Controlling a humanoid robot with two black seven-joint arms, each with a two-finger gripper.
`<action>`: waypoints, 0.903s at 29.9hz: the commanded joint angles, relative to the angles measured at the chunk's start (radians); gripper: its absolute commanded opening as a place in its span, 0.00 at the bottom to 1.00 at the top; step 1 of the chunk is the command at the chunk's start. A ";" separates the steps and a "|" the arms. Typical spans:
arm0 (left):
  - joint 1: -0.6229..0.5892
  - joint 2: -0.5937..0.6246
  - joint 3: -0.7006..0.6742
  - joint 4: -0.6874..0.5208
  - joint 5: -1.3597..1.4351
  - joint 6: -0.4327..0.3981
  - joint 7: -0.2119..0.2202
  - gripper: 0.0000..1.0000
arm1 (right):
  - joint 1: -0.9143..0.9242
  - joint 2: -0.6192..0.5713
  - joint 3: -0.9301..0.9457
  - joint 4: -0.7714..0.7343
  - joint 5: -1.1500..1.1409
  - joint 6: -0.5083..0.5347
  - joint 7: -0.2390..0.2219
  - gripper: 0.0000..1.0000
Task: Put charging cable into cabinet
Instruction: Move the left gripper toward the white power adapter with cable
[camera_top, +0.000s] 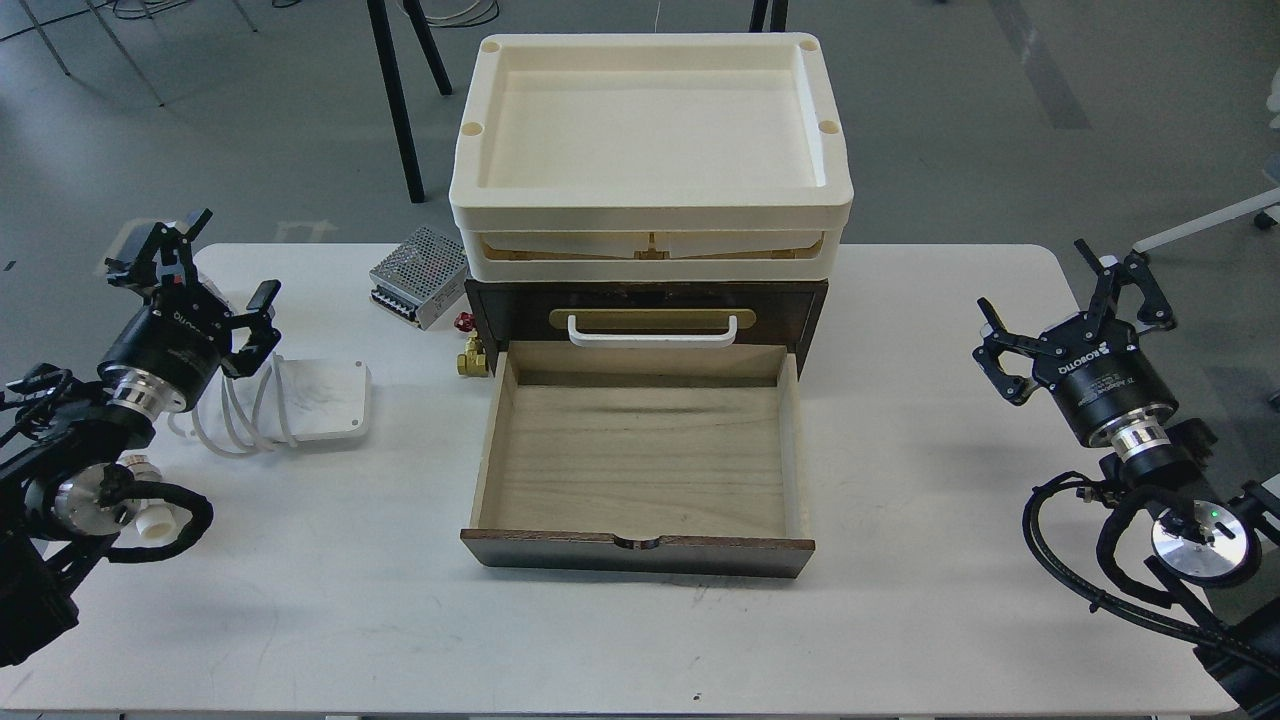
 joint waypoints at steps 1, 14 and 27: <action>0.006 -0.001 0.011 0.003 0.007 0.015 0.000 1.00 | 0.000 0.000 0.000 0.000 0.000 0.001 0.000 0.99; -0.063 0.143 0.017 0.003 0.074 -0.081 0.000 1.00 | 0.000 0.000 0.005 -0.002 0.000 0.001 0.000 0.99; -0.345 0.456 0.014 -0.090 0.980 -0.081 0.000 0.96 | 0.000 0.000 0.005 -0.002 0.000 0.006 0.000 0.99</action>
